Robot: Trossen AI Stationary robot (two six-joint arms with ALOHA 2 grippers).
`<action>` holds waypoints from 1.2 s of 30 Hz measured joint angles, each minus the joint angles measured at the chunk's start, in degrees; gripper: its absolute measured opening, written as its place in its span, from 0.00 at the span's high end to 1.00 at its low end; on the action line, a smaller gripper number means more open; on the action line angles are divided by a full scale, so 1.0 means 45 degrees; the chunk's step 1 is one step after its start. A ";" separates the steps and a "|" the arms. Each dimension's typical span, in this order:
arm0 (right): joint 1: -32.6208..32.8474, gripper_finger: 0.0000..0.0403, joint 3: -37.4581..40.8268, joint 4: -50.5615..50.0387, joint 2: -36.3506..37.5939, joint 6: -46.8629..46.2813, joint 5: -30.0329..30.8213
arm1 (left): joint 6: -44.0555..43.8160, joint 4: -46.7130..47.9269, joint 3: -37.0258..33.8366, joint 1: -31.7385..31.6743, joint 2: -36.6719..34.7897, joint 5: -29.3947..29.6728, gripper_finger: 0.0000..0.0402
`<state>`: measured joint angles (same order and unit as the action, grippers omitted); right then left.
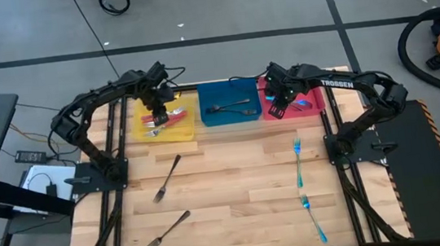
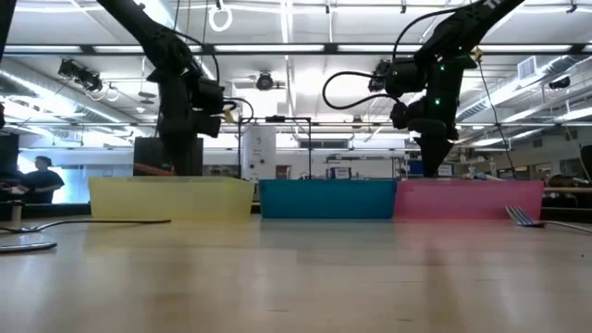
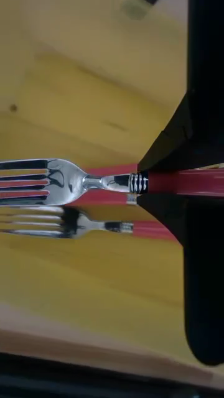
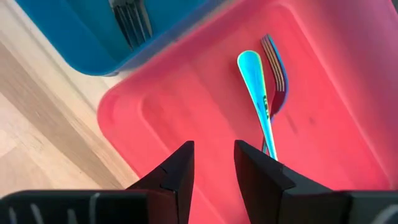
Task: Sort silverware by color (type)
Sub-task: Put the pink fork into the yellow bin, then put the top black fork into the blue bin
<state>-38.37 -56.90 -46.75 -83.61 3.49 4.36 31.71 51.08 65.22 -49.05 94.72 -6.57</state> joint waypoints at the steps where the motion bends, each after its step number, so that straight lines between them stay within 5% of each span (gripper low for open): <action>1: 0.0040 0.70 0.0000 0.0001 0.0000 0.0003 0.0000 | 0.0001 -0.0156 -0.0181 -0.0028 0.0000 0.0010 0.89; 12: 0.0322 0.70 0.0000 -0.0004 0.0000 -0.0102 0.0000 | -0.0098 -0.1799 -0.1455 -0.0090 0.0034 0.0005 0.87; 23: 0.1254 0.69 0.0000 0.0761 0.0000 0.0136 -0.0351 | -0.0529 -0.1779 -0.1359 -0.0051 0.0034 0.0068 0.64; 36: 0.3913 0.69 0.0000 0.5051 0.0000 0.0170 -0.2199 | -0.2652 0.2569 0.1454 0.0875 0.0000 -0.1743 0.62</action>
<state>-20.76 -56.90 -24.02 -83.61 4.25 -5.54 19.77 62.64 71.77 -45.11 94.72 -14.41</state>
